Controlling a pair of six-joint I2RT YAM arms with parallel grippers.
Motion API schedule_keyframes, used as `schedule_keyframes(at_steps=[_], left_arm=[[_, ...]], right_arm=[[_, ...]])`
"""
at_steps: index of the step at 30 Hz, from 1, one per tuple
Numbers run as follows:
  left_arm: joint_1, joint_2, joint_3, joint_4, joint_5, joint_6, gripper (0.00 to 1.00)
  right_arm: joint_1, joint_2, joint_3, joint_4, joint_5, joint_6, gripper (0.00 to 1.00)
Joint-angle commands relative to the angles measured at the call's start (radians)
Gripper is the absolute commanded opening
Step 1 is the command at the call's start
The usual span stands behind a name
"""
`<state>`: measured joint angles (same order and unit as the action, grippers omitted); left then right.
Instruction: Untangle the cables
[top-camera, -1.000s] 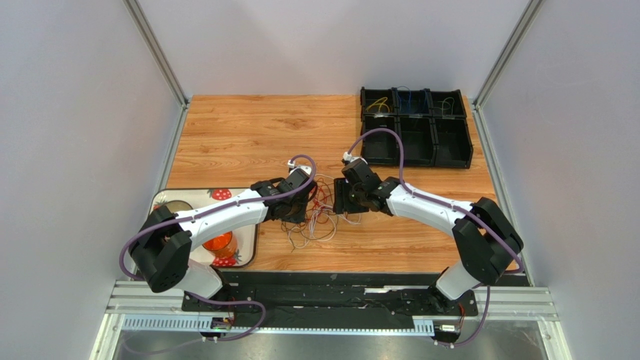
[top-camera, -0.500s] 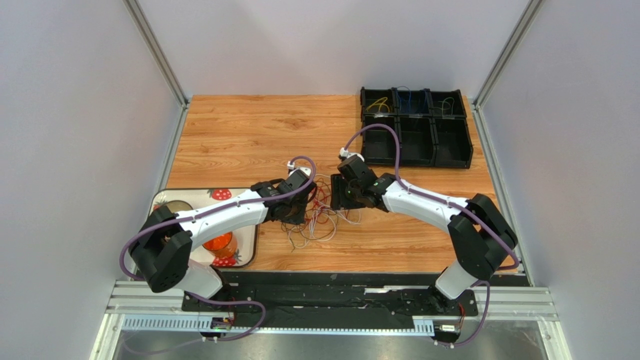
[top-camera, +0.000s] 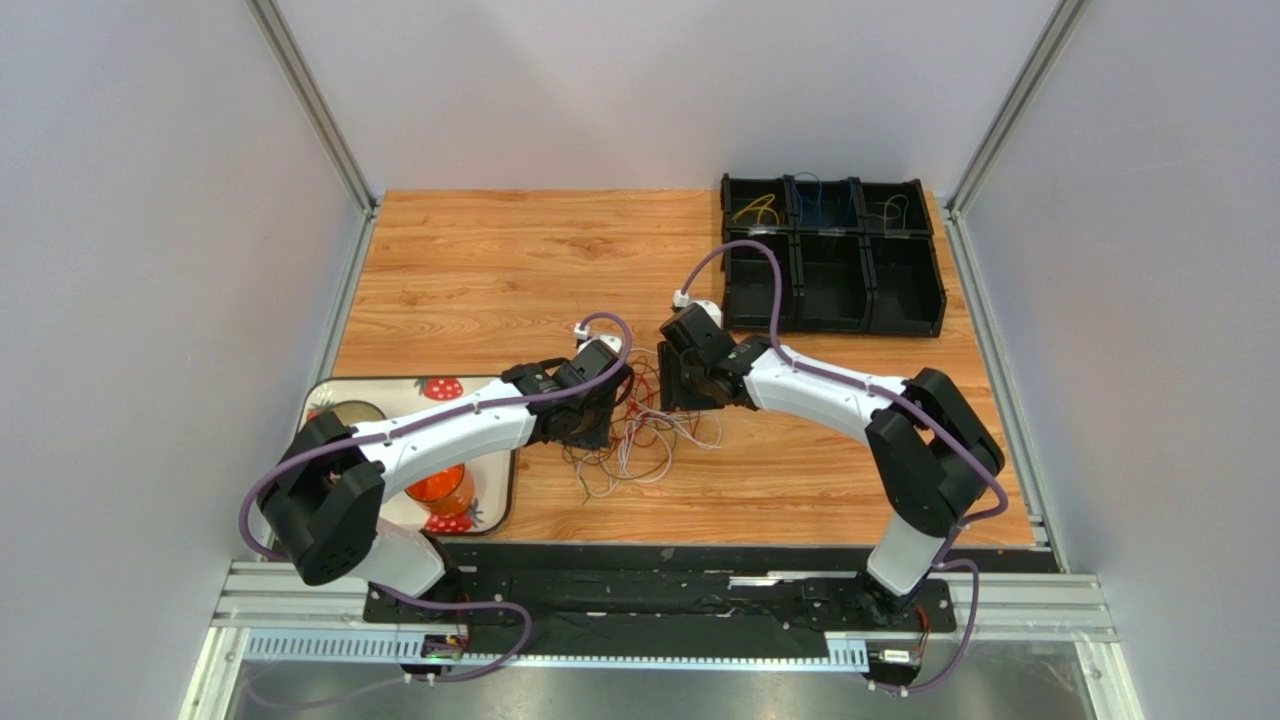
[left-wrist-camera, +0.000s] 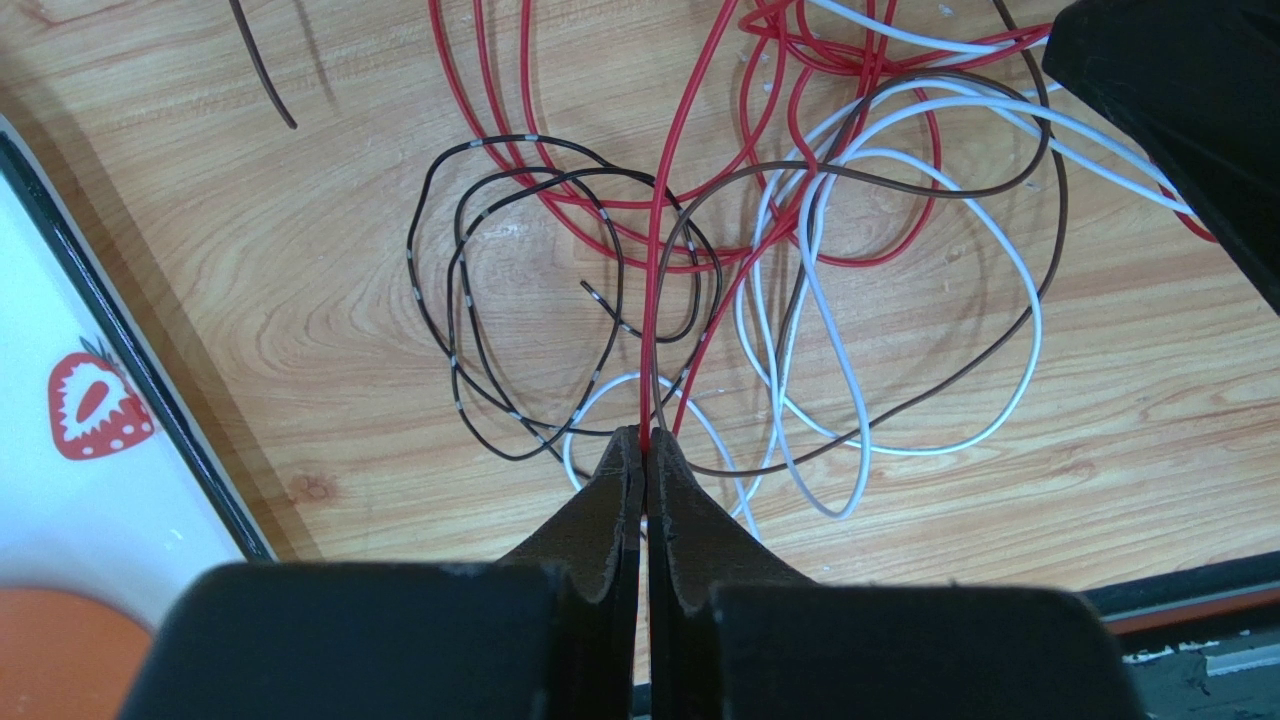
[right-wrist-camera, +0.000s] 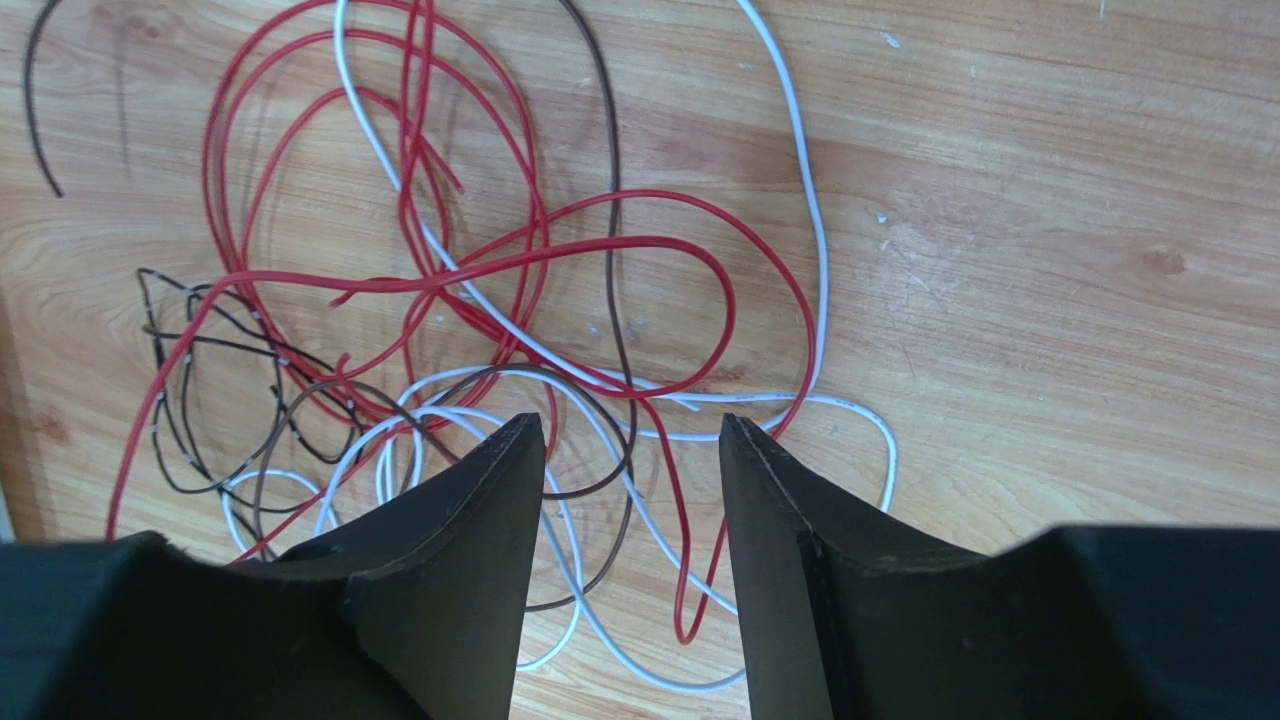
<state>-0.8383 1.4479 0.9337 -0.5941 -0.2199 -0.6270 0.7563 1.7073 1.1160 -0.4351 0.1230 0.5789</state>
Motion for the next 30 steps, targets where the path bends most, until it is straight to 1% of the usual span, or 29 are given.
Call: schedule_keyframes(at_steps=[1, 12, 21, 26, 29, 30], left_arm=[[-0.002, -0.034, -0.009, 0.005, -0.007, -0.016, 0.0], [-0.002, -0.035, -0.012, 0.007, -0.007, -0.019, 0.0], [-0.002, -0.031, -0.013, 0.008, -0.006, -0.019, 0.0], [-0.004, -0.03, -0.007, 0.002, -0.009, -0.016, 0.0], [-0.002, -0.03, -0.007, 0.004, -0.007, -0.017, 0.0], [-0.002, -0.029, -0.007, 0.002, -0.007, -0.017, 0.0]], right_arm=[[0.006, 0.02, 0.039, -0.013, 0.037, 0.021, 0.49], [0.005, 0.058, 0.051, 0.009, 0.023, 0.016, 0.42], [0.006, 0.077, 0.059, 0.025, 0.021, 0.018, 0.28], [0.006, 0.091, 0.065, 0.029, 0.012, 0.018, 0.24], [0.006, 0.095, 0.068, 0.03, 0.01, 0.016, 0.2], [0.008, 0.097, 0.068, 0.029, 0.007, 0.015, 0.17]])
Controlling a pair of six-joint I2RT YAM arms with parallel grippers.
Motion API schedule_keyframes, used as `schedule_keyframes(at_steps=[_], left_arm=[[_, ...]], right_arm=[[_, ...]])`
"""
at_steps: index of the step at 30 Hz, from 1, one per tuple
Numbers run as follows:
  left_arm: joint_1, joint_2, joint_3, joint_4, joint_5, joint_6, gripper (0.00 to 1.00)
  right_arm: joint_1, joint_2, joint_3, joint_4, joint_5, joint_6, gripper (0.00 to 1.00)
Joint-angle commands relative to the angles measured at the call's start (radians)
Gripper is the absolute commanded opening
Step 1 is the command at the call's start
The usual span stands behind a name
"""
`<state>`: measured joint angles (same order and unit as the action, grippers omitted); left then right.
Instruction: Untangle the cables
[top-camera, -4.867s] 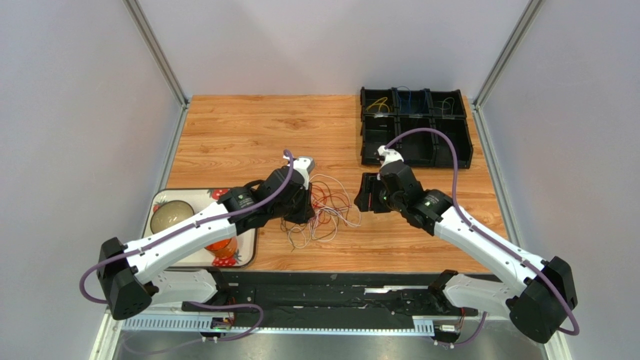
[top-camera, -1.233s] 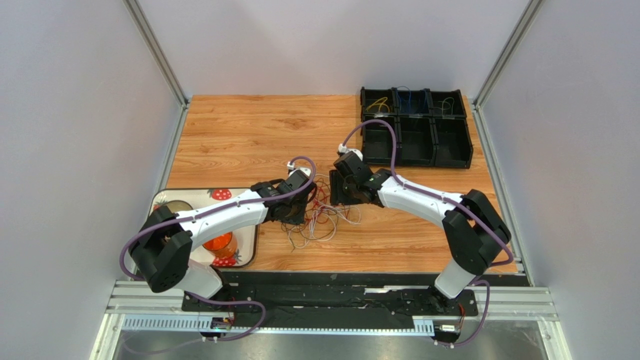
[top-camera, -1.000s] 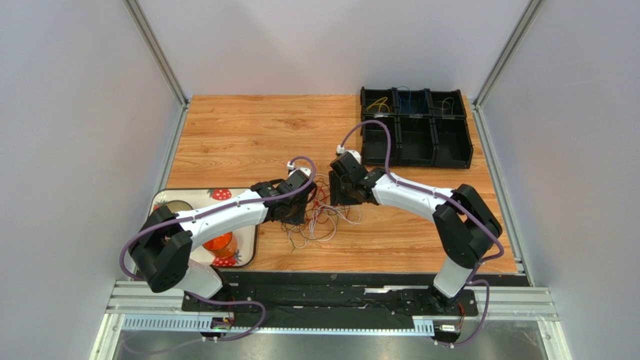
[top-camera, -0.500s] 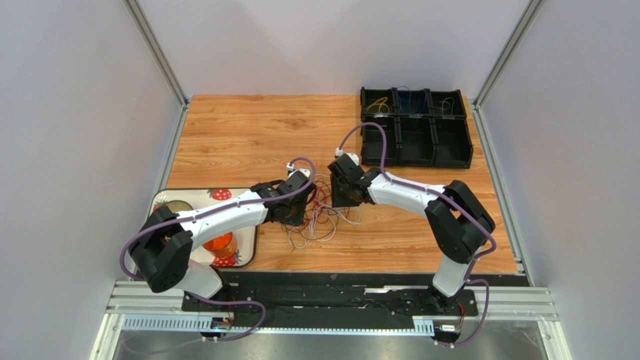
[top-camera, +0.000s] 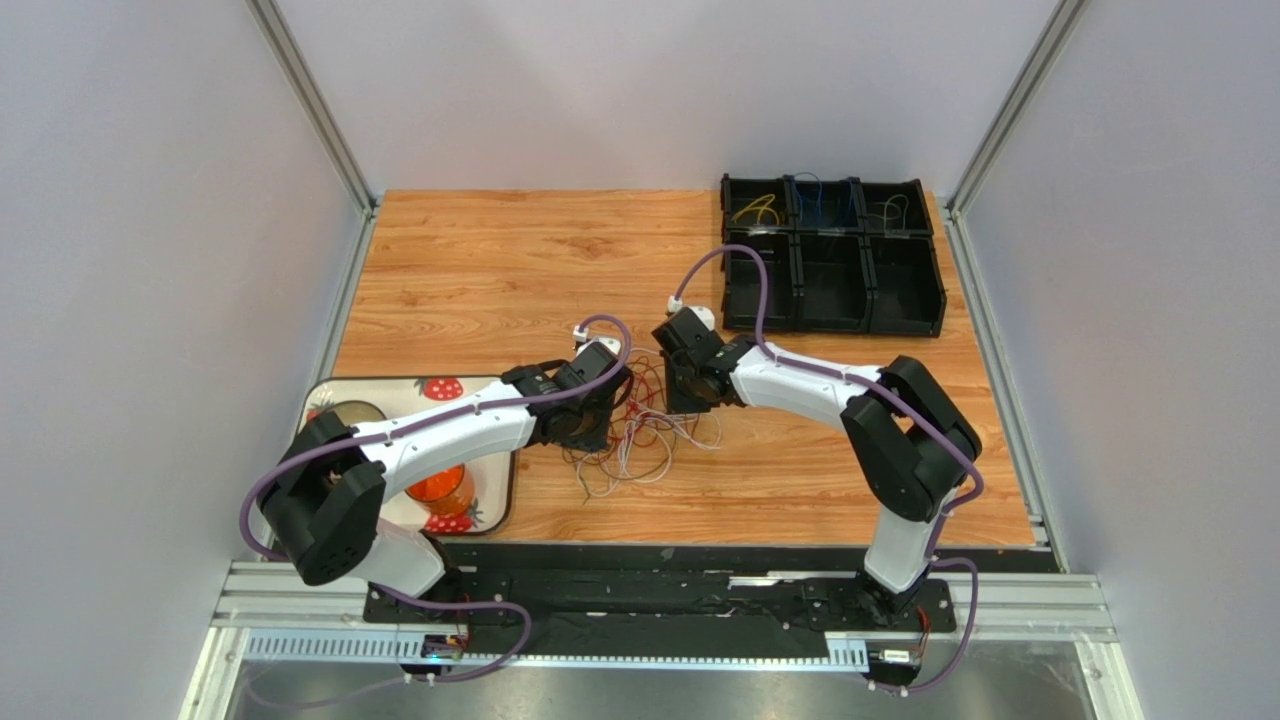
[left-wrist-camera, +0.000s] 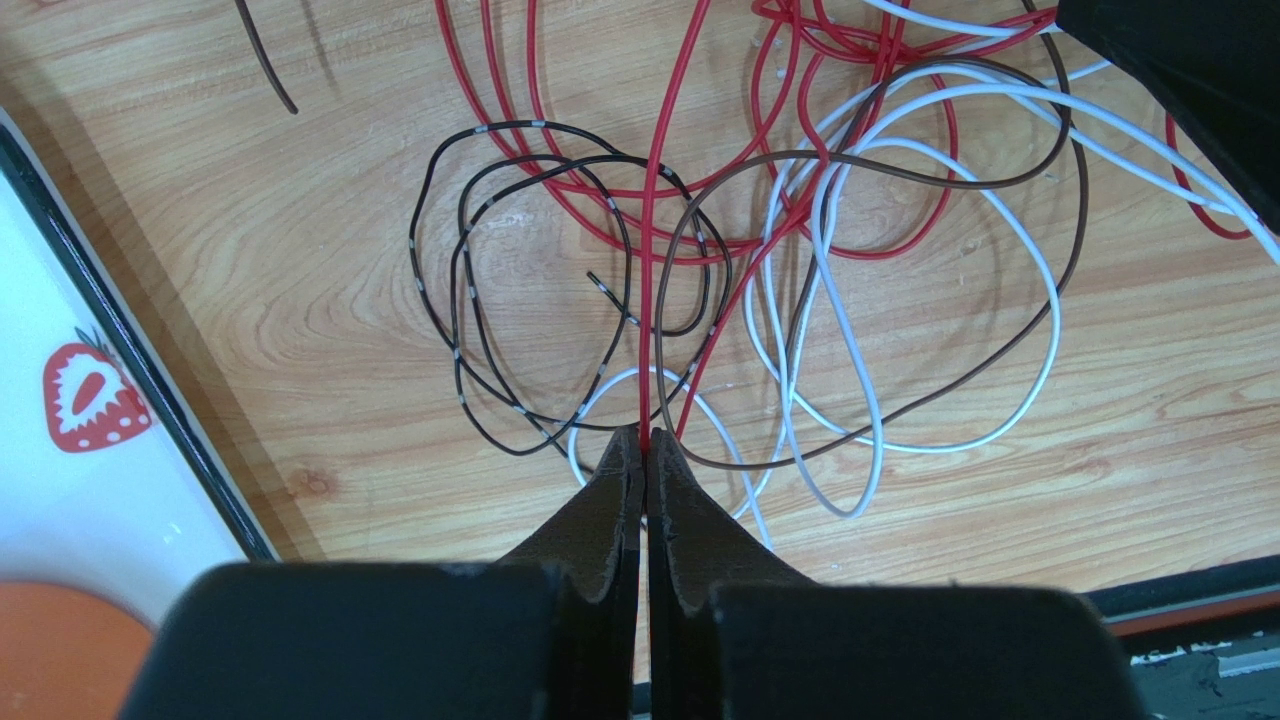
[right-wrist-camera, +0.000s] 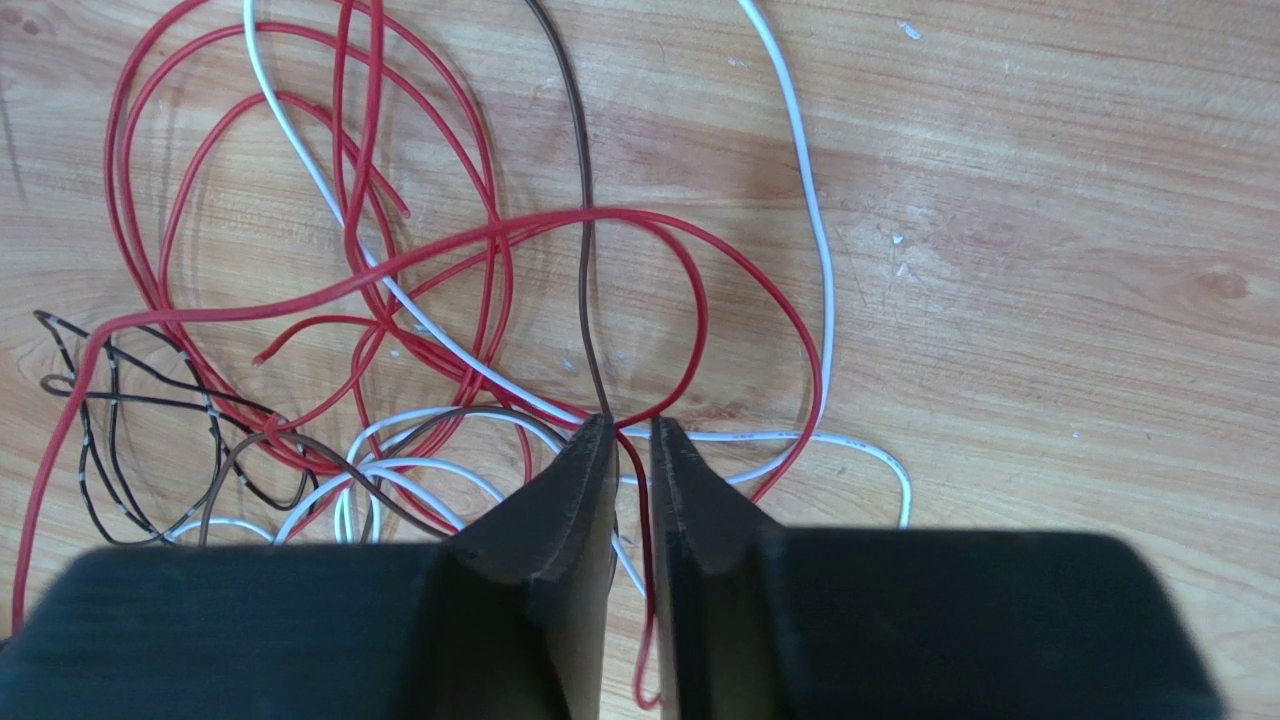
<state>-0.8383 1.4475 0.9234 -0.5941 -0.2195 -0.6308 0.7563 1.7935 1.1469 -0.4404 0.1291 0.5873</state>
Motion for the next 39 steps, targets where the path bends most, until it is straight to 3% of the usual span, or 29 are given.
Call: schedule_keyframes(at_steps=[1, 8, 12, 13, 16, 22, 31, 39], left_arm=[[-0.004, -0.029, 0.003, 0.002, -0.007, -0.014, 0.0], [-0.002, -0.044, 0.005, -0.001, -0.004, -0.015, 0.0], [-0.002, -0.094, 0.002, 0.002, 0.012, -0.018, 0.01], [-0.002, -0.108, -0.003, 0.004, 0.02, -0.015, 0.13], [-0.002, -0.17, -0.017, 0.004, 0.025, -0.014, 0.38], [-0.004, -0.279, -0.044, 0.001, 0.032, -0.013, 0.53], [-0.084, -0.473, -0.118, 0.065, 0.008, -0.015, 0.58], [-0.119, -0.46, -0.117, 0.161, 0.04, 0.0, 0.58]], right_arm=[[0.005, 0.01, 0.039, 0.035, 0.0, 0.006, 0.15], [0.005, -0.011, 0.047, 0.034, 0.01, -0.004, 0.01], [0.005, -0.042, 0.06, 0.011, 0.01, -0.012, 0.0], [0.006, -0.055, 0.063, 0.006, 0.014, -0.018, 0.0], [0.006, -0.114, 0.079, -0.024, 0.027, -0.036, 0.0], [0.008, -0.23, 0.157, -0.109, 0.023, -0.069, 0.0], [0.032, -0.419, 0.223, -0.164, 0.047, -0.087, 0.0], [0.08, -0.525, 0.333, -0.181, 0.05, -0.118, 0.0]])
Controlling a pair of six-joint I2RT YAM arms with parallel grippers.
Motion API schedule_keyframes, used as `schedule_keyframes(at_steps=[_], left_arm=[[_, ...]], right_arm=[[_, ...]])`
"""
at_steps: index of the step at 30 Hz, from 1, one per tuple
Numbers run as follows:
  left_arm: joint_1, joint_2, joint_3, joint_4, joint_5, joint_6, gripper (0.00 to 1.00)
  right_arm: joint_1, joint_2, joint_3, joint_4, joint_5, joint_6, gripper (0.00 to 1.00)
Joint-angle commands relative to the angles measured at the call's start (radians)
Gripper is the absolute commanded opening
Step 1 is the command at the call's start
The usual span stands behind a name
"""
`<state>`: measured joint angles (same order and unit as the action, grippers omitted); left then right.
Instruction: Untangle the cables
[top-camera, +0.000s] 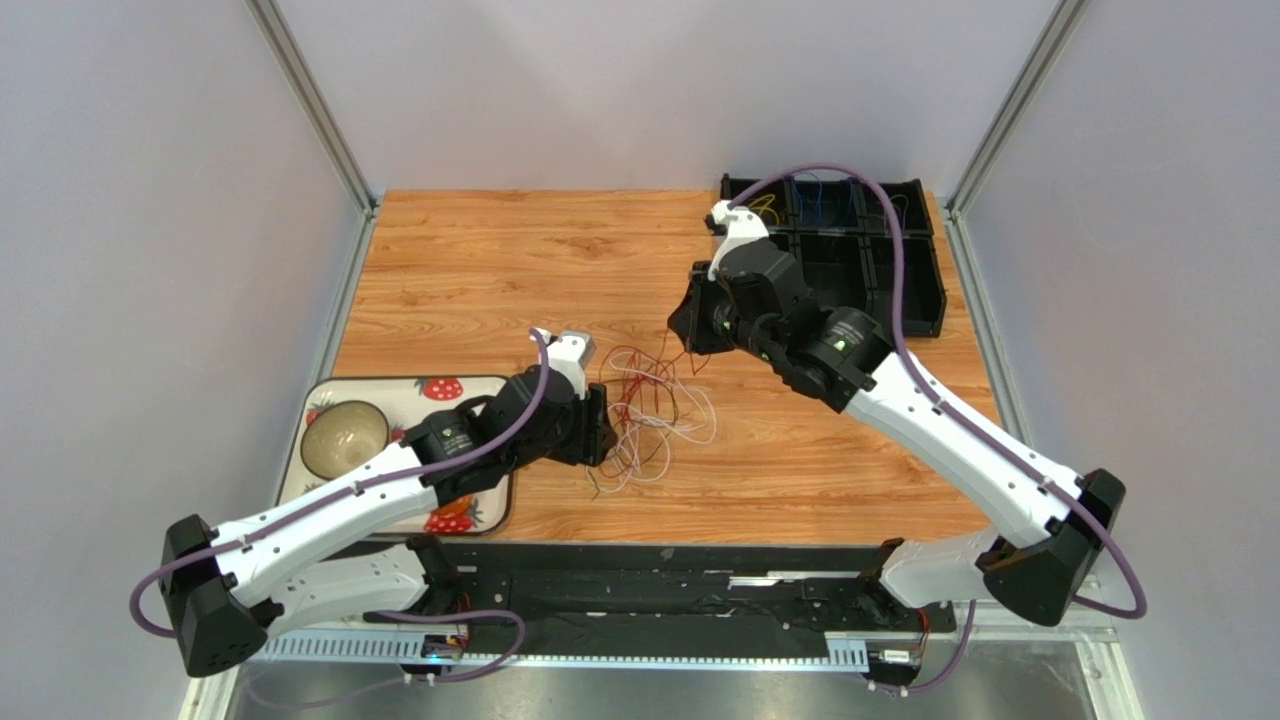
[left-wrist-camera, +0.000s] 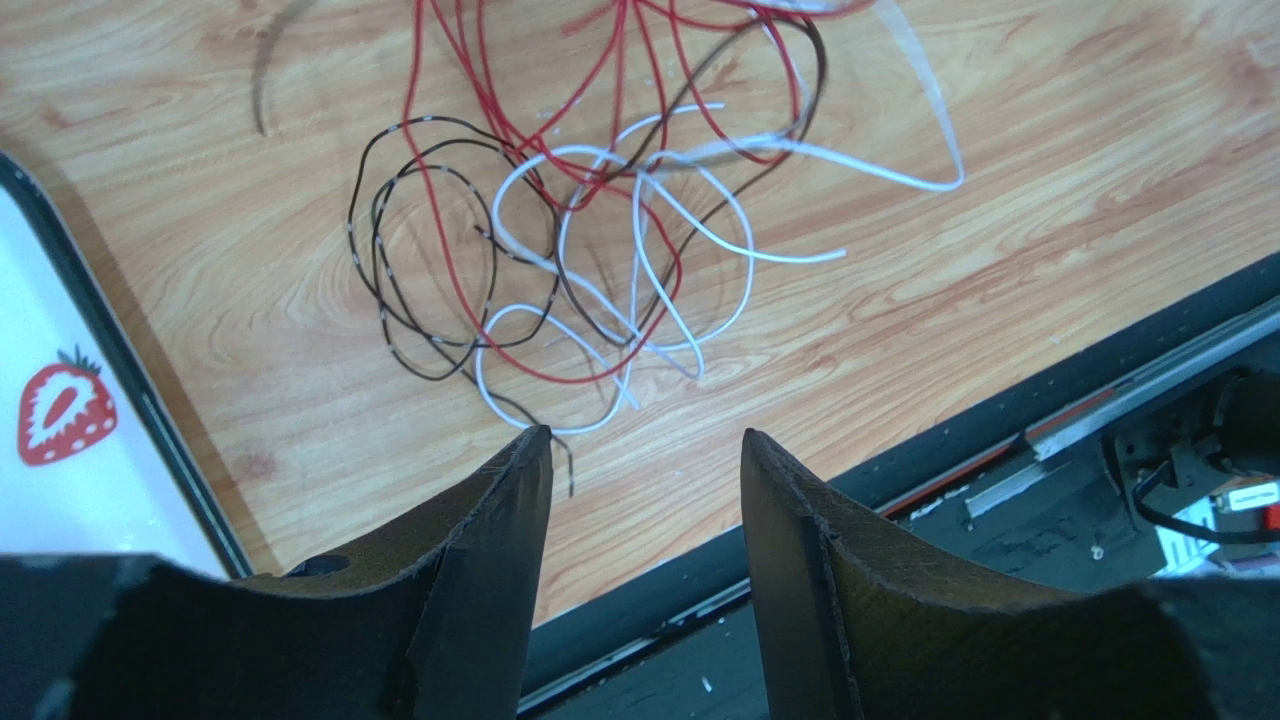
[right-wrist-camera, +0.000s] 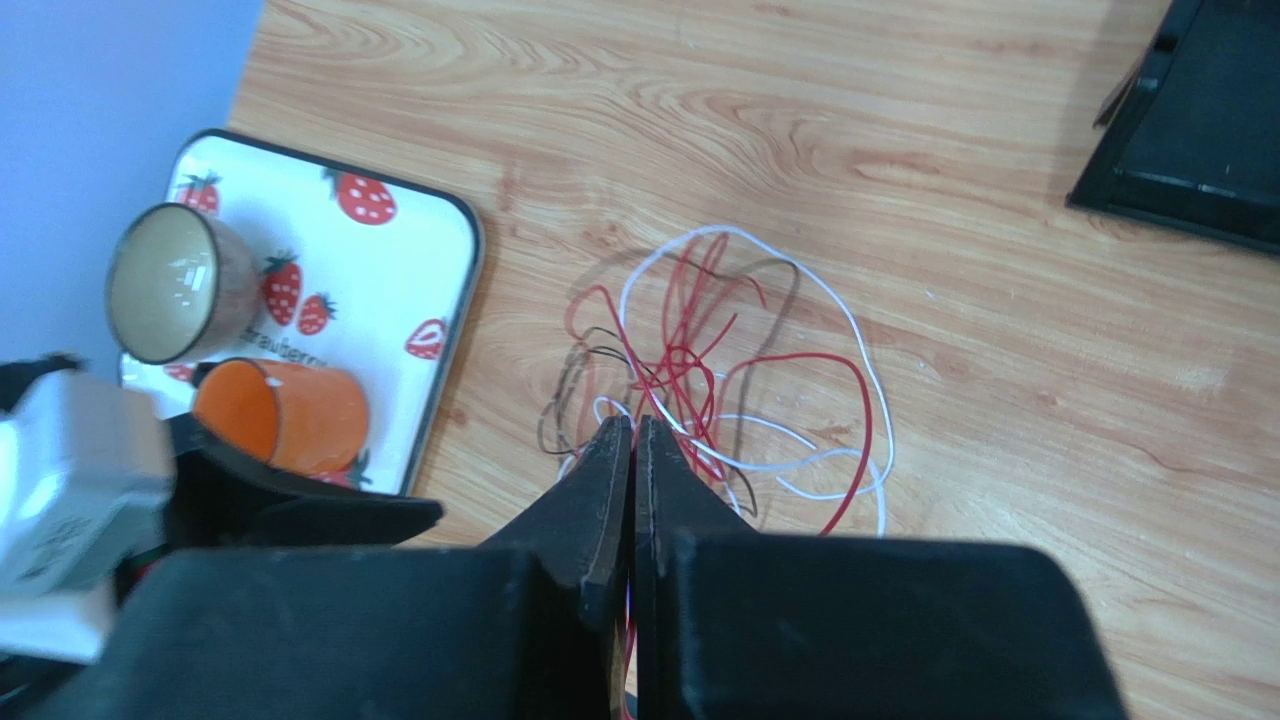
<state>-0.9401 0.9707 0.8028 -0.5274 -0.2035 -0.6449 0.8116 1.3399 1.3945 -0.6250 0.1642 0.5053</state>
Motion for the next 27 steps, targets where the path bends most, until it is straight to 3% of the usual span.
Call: schedule_keyframes(at_steps=[1, 11, 20, 24, 27], left_arm=[[-0.019, 0.025, 0.007, 0.105, 0.026, 0.016, 0.58], [-0.043, 0.173, 0.081, 0.285, 0.039, 0.068, 0.59], [-0.051, 0.347, 0.199, 0.325, -0.034, 0.094, 0.56], [-0.052, 0.41, 0.2, 0.36, -0.042, 0.077, 0.0], [-0.052, 0.46, 0.213, 0.348, -0.037, 0.062, 0.0]], right_arm=[[0.027, -0.08, 0.096, 0.011, 0.011, -0.043, 0.0], [0.047, -0.168, 0.175, 0.054, -0.046, -0.073, 0.0], [0.052, -0.176, 0.228, 0.054, -0.065, -0.1, 0.0], [0.052, -0.162, 0.308, 0.054, -0.046, -0.139, 0.0], [0.052, -0.125, 0.41, 0.03, -0.019, -0.188, 0.0]])
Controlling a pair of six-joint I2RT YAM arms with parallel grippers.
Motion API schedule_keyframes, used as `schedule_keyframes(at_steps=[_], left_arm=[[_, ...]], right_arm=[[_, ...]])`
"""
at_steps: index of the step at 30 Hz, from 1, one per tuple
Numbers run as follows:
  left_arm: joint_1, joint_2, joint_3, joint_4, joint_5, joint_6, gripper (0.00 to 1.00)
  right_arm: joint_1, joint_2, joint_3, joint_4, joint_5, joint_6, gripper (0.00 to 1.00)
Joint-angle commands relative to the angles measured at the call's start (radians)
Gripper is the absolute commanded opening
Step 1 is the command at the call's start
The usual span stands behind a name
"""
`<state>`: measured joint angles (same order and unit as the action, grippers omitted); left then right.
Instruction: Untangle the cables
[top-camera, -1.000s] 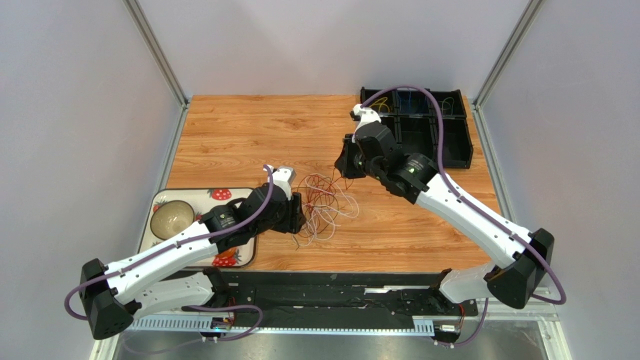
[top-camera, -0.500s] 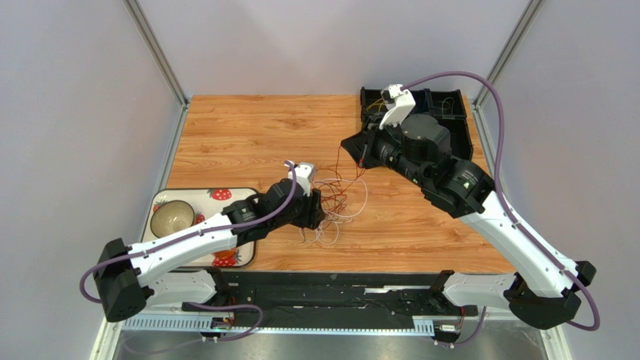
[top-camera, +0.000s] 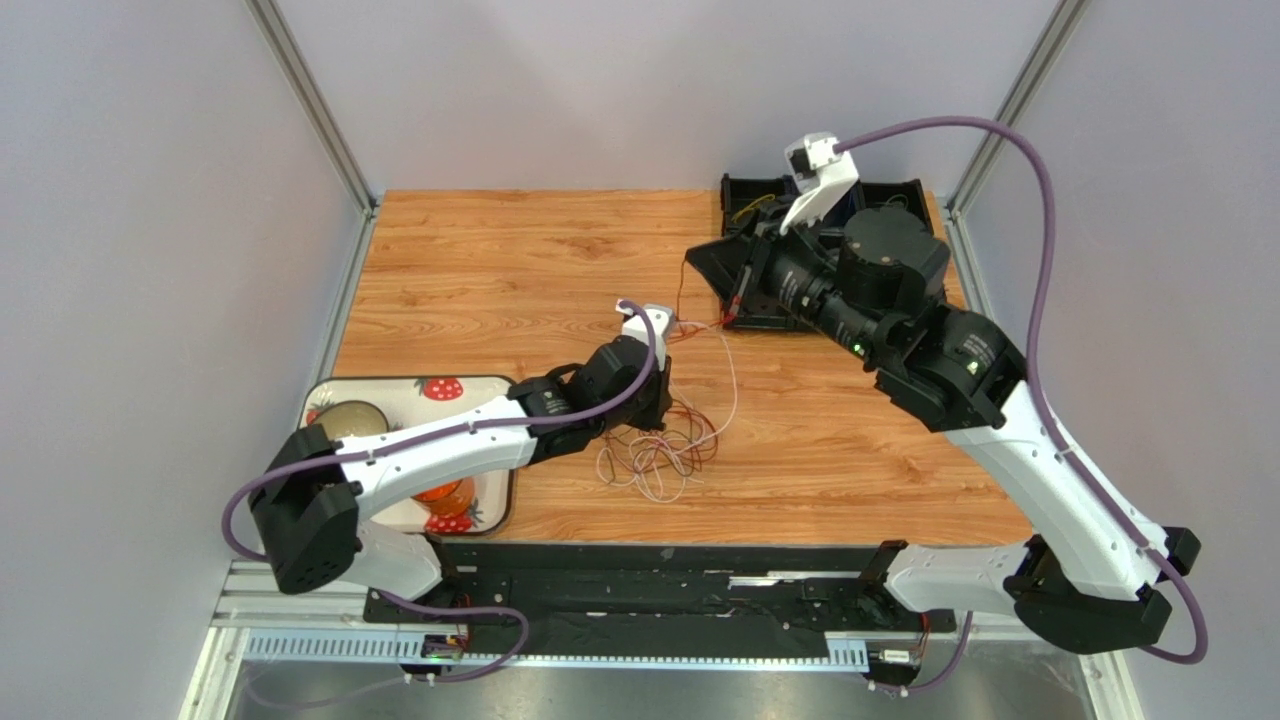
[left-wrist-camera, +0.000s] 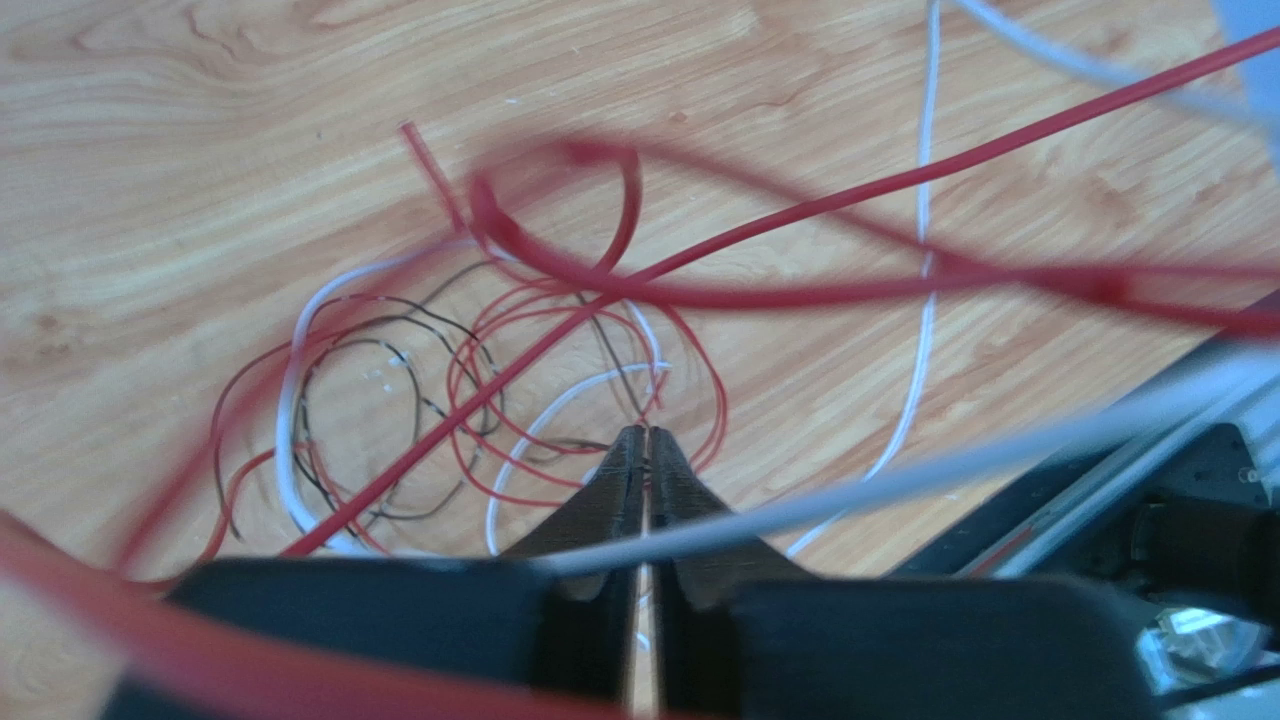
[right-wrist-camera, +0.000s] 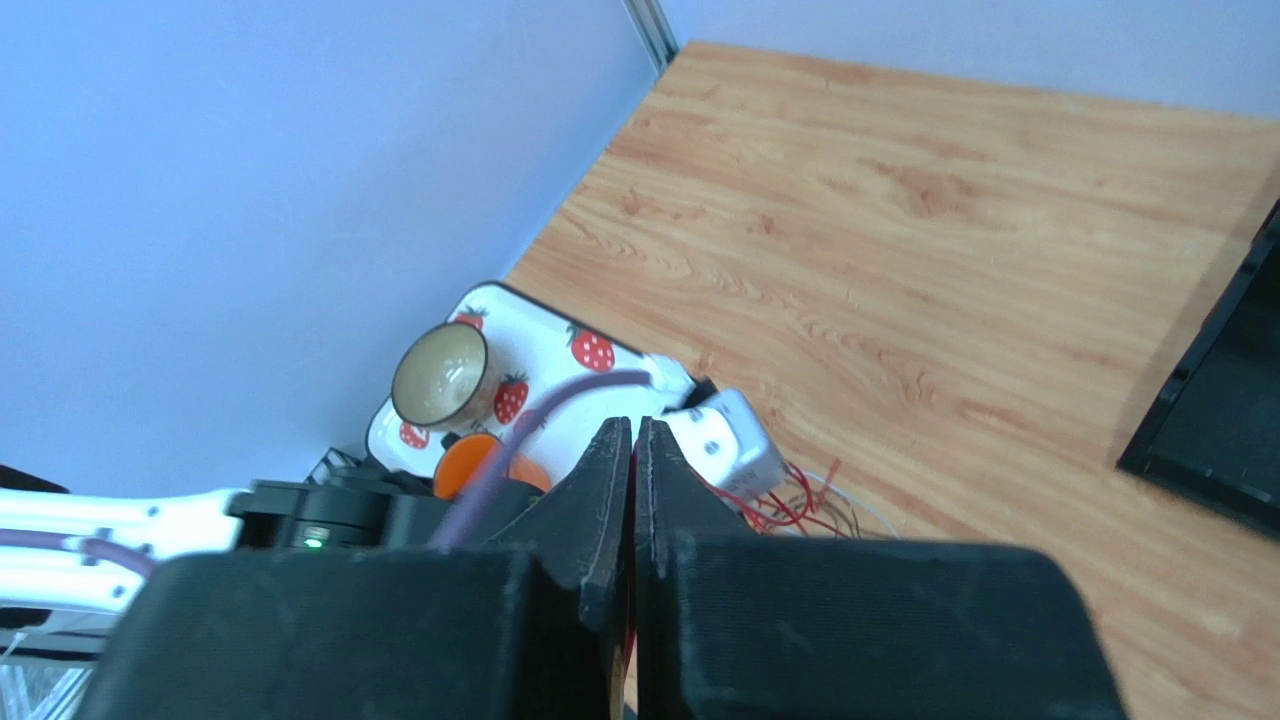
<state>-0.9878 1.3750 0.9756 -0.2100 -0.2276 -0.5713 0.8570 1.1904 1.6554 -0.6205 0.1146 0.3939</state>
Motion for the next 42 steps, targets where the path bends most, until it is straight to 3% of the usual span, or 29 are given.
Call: schedule_keyframes(at_steps=[1, 13, 21, 28, 30, 31, 34, 37, 42], left_arm=[[-0.005, 0.067, 0.037, 0.029, -0.015, -0.016, 0.0], [-0.005, 0.151, -0.032, 0.066, -0.015, -0.056, 0.0], [-0.006, 0.216, -0.038, 0.075, 0.007, -0.073, 0.0], [-0.008, 0.168, -0.028, 0.026, -0.016, -0.059, 0.0], [-0.008, 0.161, -0.02, -0.012, -0.026, -0.053, 0.08], [-0.008, 0.151, -0.017, -0.023, -0.027, -0.05, 0.21], [-0.008, 0.102, -0.041, -0.038, -0.035, -0.05, 0.46], [-0.006, 0.021, -0.067, -0.057, -0.047, -0.052, 0.55], [-0.008, -0.125, -0.091, -0.115, -0.075, -0.029, 0.6]], right_arm=[[0.007, 0.032, 0.176, 0.015, 0.033, -0.102, 0.0], [0.008, 0.114, 0.515, 0.086, 0.102, -0.259, 0.0], [0.007, 0.078, 0.521, 0.358, 0.103, -0.36, 0.0], [0.007, 0.074, 0.455, 0.415, 0.19, -0.486, 0.0], [0.007, 0.068, 0.426, 0.435, 0.209, -0.495, 0.0], [0.007, 0.066, 0.419, 0.439, 0.208, -0.497, 0.0], [0.007, 0.064, 0.394, 0.443, 0.209, -0.504, 0.0], [0.007, 0.066, 0.373, 0.45, 0.233, -0.524, 0.0], [0.007, 0.064, 0.345, 0.459, 0.243, -0.535, 0.0]])
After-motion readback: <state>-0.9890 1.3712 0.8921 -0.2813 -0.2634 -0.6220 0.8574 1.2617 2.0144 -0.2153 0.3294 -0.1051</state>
